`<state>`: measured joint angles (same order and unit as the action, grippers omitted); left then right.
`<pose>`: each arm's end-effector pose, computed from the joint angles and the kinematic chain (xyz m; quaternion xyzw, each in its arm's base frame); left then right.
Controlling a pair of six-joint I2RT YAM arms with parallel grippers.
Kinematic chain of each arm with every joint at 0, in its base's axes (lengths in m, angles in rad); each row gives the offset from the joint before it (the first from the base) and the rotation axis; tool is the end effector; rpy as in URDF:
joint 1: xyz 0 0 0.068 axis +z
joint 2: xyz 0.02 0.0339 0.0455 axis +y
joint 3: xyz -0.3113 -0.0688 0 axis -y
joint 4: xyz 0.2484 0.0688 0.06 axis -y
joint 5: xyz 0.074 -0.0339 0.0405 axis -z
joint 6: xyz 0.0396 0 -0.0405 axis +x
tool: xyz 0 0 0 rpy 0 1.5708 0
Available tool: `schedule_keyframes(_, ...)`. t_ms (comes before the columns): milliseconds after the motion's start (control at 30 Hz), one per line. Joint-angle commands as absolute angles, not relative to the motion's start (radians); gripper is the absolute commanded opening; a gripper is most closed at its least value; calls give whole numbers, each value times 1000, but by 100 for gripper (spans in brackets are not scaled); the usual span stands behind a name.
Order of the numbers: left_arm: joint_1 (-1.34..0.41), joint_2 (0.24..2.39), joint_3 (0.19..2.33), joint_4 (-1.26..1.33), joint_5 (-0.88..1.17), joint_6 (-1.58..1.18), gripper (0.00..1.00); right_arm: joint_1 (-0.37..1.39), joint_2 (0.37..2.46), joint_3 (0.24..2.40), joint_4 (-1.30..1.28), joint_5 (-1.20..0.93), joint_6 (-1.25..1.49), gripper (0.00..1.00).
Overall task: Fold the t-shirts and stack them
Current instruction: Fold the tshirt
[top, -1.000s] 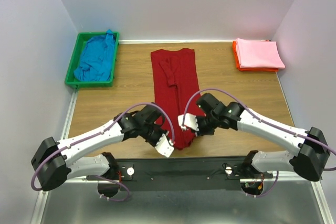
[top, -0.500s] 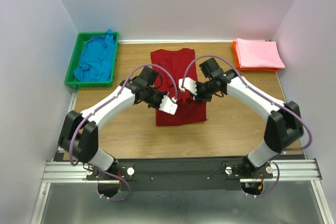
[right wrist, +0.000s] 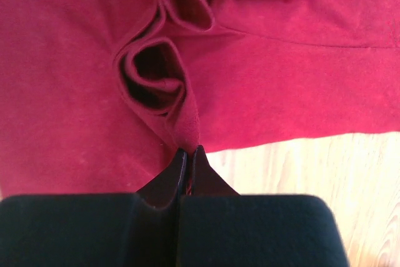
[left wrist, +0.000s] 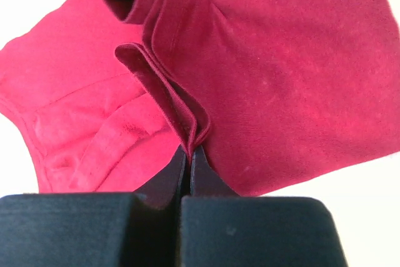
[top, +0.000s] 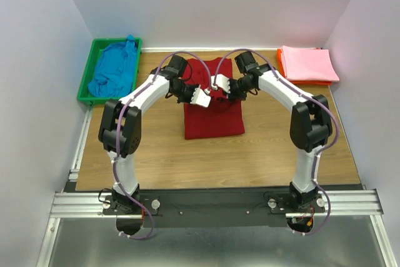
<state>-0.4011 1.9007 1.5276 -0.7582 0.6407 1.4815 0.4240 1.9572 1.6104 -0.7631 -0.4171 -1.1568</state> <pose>0.3765 -0.1854 0.2776 0.7892 0.4899 -0.1572 0.3355 0.3947 0.1958 0.2751 -0.7101 0.6365 0.1081 0.2808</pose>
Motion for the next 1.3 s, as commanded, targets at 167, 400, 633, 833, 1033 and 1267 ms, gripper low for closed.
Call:
schedule_keyframes(167,-376,2013,1609,-793,646,1525,0,394,2105,1723,-756,-442,-1218,1)
schedule_keyframes(400,-353,2045,1632,-801,644,1525,0,390,2146,1769,-746,-443,-1216,0)
schedule_keyframes(633,-345,2071,1649,-792,637,1519,0,390,2171,1775,-736,-442,-1224,0)
schedule_keyframes(833,-327,2118,1687,-769,621,1470,17,388,2195,1790,-695,-402,-1184,30)
schedule_keyframes(1033,-244,2096,1718,-727,638,1332,42,348,2169,1907,-692,-399,-1034,64)
schedule_keyframes(1267,-216,1878,1492,-678,725,1224,52,341,1893,1571,-696,-465,-1000,63)
